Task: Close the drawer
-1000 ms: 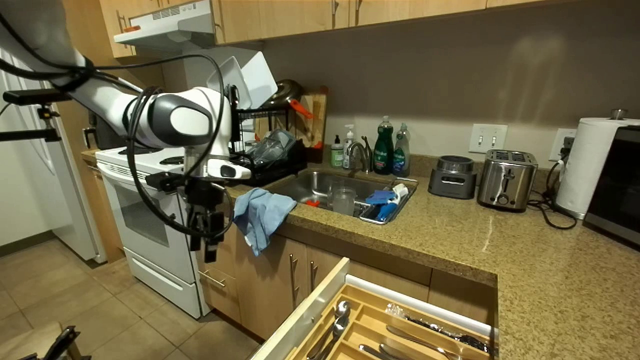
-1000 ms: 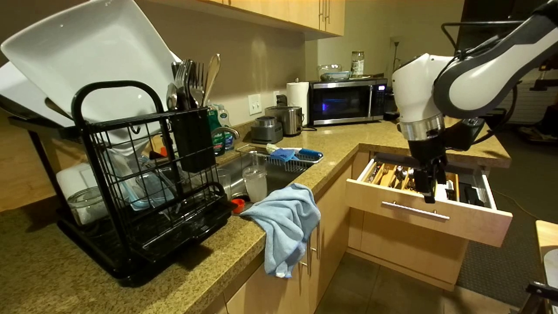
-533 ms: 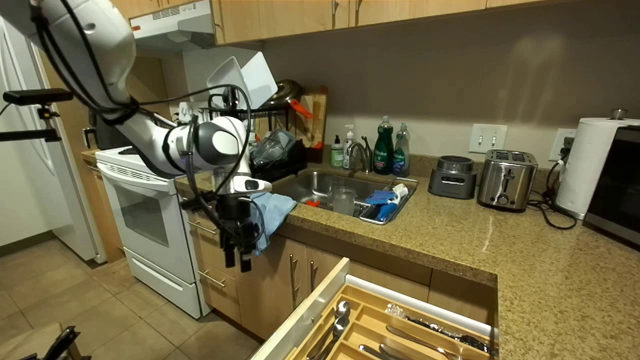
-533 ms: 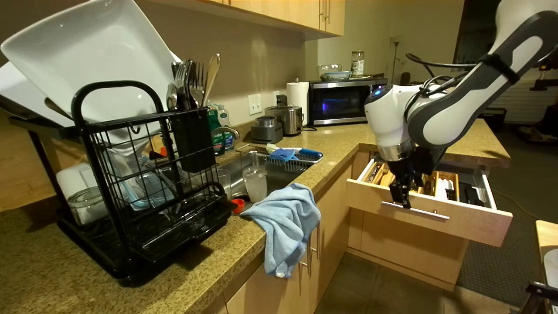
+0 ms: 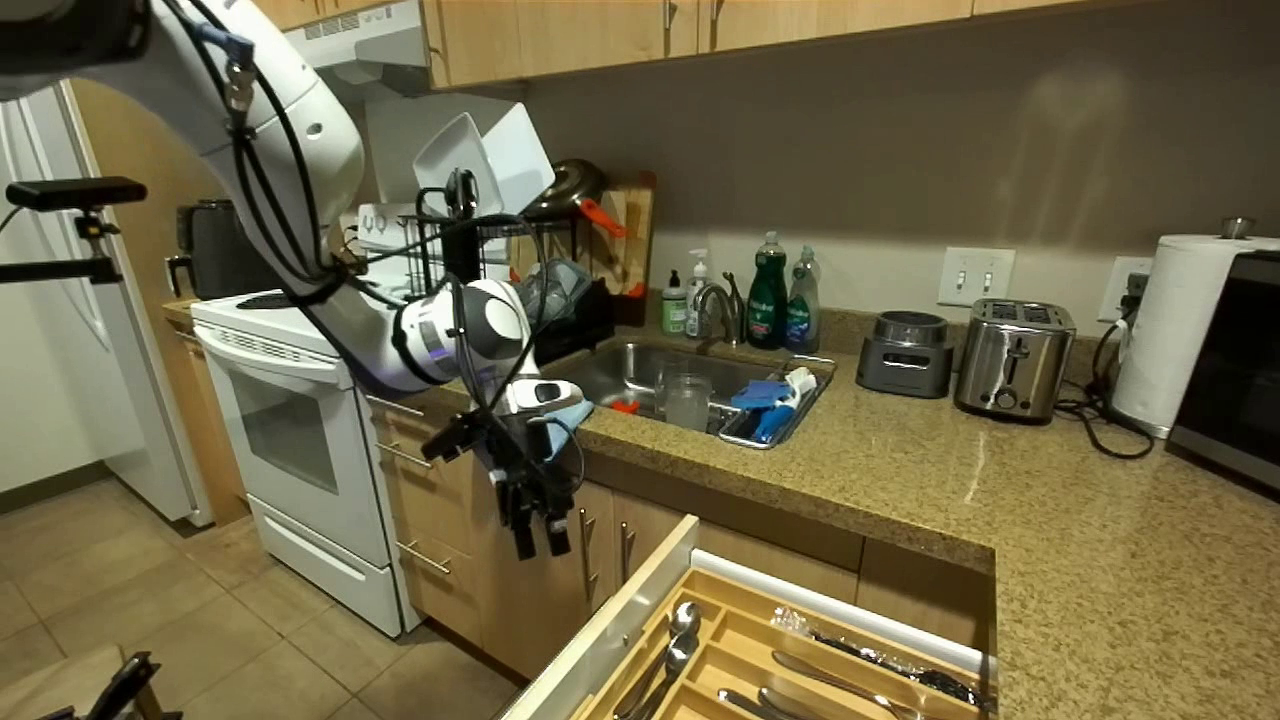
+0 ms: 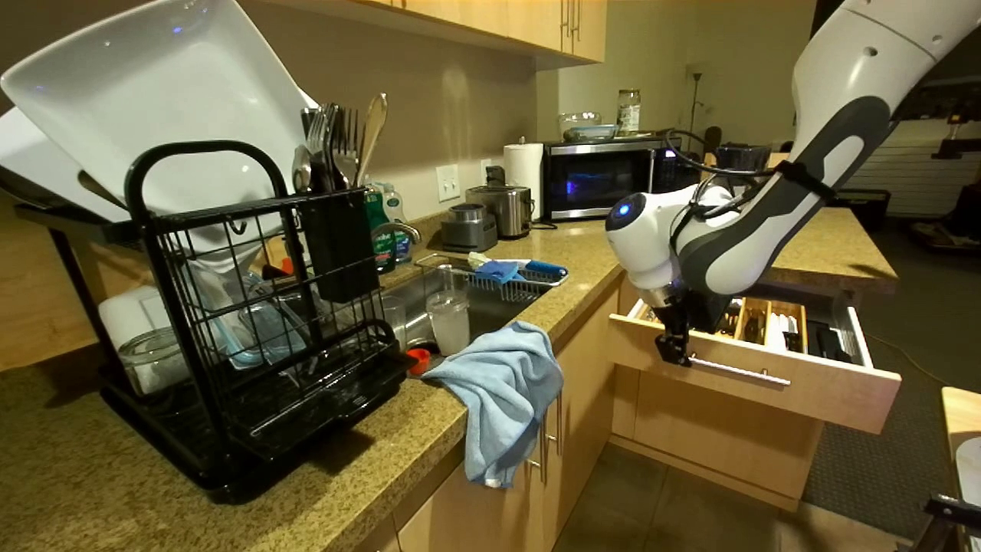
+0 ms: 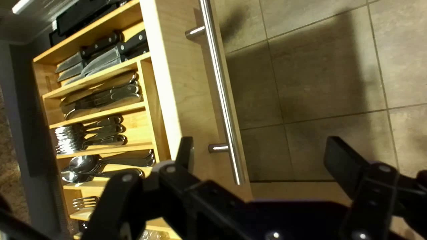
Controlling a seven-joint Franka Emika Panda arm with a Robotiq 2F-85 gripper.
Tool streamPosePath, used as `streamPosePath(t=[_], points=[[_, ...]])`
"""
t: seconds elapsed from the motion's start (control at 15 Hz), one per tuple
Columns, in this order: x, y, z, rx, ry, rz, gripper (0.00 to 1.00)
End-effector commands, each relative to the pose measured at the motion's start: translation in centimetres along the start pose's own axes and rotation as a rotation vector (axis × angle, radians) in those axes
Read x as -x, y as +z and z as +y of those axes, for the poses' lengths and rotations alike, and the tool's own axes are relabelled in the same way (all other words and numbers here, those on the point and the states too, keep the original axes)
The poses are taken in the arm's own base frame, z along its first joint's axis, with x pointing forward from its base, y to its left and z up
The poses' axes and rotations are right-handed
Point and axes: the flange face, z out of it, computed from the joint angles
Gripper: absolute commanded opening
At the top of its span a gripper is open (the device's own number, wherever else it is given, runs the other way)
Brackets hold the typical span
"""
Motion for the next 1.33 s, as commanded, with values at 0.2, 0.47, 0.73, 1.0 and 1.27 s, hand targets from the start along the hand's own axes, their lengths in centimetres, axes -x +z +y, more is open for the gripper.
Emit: streamPosePath(t=[0.2,0.47,0.73,1.0,1.27], points=[[-3.8,1.8,-2.0,0.153,-0.017,0.058,1.0],[-5.2,2.9,-5.0,0.221,-0.053,0.084,1.0],[-5.8,3.1,-8.7,0.279,-0.072,0.113,1.0],[-6.5,2.8,-11.9,0.351,-0.077,0.16,1.0],[-7.6,2.8,-13.2,0.407,-0.067,0.19,1.0]])
